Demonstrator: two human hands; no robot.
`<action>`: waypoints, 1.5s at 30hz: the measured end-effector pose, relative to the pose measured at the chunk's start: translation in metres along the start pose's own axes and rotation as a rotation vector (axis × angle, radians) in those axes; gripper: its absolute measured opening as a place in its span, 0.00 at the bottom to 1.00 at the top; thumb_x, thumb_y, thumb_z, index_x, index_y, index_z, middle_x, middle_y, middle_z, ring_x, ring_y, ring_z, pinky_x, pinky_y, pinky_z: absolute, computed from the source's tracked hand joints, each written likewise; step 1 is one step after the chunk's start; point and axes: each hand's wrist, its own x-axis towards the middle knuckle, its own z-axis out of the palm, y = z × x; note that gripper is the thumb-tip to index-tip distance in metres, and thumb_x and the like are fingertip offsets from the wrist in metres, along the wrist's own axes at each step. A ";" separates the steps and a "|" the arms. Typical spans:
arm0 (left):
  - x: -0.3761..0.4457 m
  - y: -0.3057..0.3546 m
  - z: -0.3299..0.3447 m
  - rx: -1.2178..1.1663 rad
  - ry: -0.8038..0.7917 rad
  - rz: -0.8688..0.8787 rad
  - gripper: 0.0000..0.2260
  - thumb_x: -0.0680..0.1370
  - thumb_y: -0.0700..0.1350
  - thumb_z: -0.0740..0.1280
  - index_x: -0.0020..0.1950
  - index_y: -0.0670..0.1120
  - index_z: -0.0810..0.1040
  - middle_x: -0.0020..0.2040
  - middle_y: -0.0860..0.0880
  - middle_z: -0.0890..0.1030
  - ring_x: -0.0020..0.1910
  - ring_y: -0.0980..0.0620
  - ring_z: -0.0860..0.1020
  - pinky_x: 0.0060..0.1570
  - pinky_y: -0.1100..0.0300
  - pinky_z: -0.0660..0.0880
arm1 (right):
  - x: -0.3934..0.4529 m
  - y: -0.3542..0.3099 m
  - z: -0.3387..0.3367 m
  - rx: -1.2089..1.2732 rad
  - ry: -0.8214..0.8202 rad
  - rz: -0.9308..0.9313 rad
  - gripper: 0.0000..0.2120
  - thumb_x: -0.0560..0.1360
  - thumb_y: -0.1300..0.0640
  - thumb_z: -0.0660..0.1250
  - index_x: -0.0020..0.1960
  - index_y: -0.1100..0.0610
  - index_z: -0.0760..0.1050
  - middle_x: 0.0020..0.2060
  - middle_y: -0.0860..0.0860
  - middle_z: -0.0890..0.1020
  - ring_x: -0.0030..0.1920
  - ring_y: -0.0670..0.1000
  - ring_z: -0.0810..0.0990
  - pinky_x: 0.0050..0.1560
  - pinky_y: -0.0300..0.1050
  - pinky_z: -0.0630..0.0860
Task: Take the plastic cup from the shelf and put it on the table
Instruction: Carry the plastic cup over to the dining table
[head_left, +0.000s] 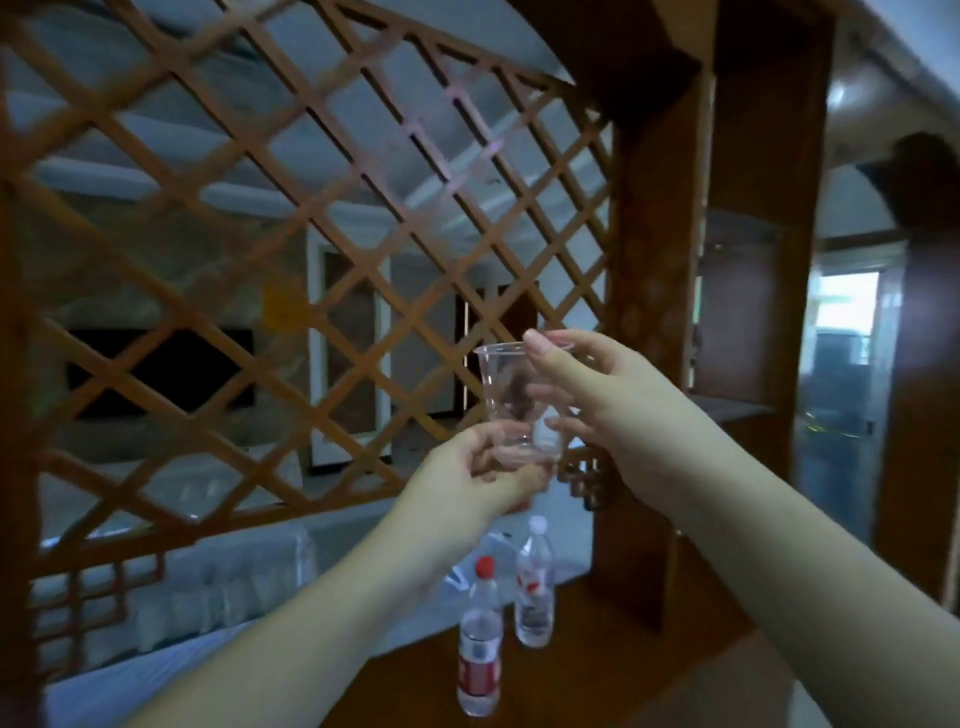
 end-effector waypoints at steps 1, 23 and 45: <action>0.004 -0.003 0.013 -0.006 -0.020 -0.007 0.21 0.67 0.53 0.77 0.59 0.55 0.78 0.51 0.54 0.86 0.51 0.54 0.84 0.49 0.57 0.79 | -0.004 0.004 -0.014 -0.013 0.013 0.001 0.37 0.59 0.30 0.73 0.62 0.47 0.75 0.53 0.45 0.83 0.50 0.43 0.84 0.47 0.44 0.80; 0.117 -0.093 0.253 -0.453 -0.606 -0.153 0.24 0.68 0.45 0.77 0.62 0.53 0.76 0.55 0.52 0.85 0.57 0.51 0.82 0.60 0.52 0.77 | -0.048 0.083 -0.225 -0.387 0.478 0.184 0.36 0.62 0.36 0.71 0.67 0.47 0.70 0.54 0.45 0.81 0.54 0.45 0.81 0.57 0.46 0.78; 0.080 -0.060 0.568 -0.879 -1.167 -0.673 0.27 0.69 0.56 0.72 0.61 0.40 0.78 0.51 0.40 0.86 0.54 0.41 0.84 0.46 0.53 0.82 | -0.232 0.068 -0.442 -0.568 0.993 0.377 0.34 0.66 0.38 0.71 0.69 0.46 0.68 0.57 0.45 0.81 0.56 0.46 0.81 0.61 0.48 0.77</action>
